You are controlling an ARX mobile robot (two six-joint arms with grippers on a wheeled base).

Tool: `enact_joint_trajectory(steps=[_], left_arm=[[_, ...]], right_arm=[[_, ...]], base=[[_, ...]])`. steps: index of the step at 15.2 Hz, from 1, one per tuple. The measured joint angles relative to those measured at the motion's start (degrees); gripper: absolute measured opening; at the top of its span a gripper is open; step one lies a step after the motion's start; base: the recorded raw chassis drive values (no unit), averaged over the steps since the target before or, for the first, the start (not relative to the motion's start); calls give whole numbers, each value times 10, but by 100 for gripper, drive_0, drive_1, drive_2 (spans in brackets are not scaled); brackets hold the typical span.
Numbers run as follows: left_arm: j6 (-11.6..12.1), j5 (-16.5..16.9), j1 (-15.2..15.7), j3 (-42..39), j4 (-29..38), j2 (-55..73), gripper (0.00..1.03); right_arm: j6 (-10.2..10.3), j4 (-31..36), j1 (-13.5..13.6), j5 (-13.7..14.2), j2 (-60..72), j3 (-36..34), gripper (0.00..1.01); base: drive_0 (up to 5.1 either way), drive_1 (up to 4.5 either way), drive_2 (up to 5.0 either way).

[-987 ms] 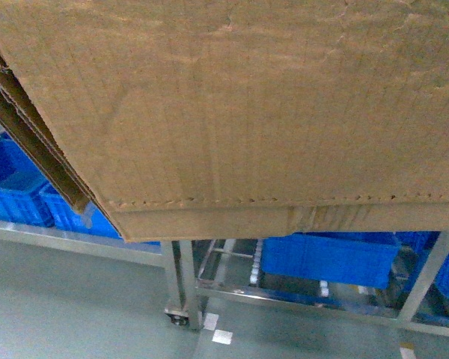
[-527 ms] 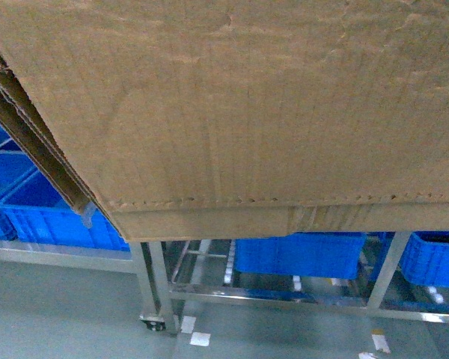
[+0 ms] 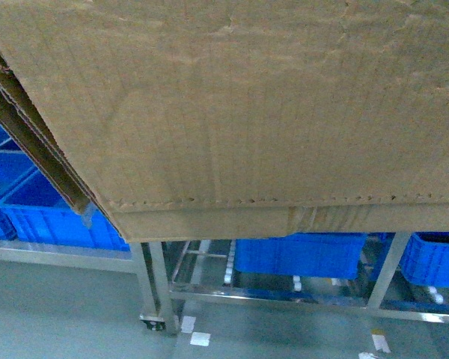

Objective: Sort boxes to right shelf from conveyor

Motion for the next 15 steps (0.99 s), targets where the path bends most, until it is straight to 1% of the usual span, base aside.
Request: enact_joint_trajectory(steps=[6, 15], left_arm=[[0, 0, 0, 0, 0, 0, 4], [0, 0, -1, 0, 3, 0, 4]], right_arm=[[0, 0, 0, 0, 0, 0, 3], [0, 3, 0, 0, 0, 0, 3]], base=[[-62, -62, -62], [0, 0, 0]])
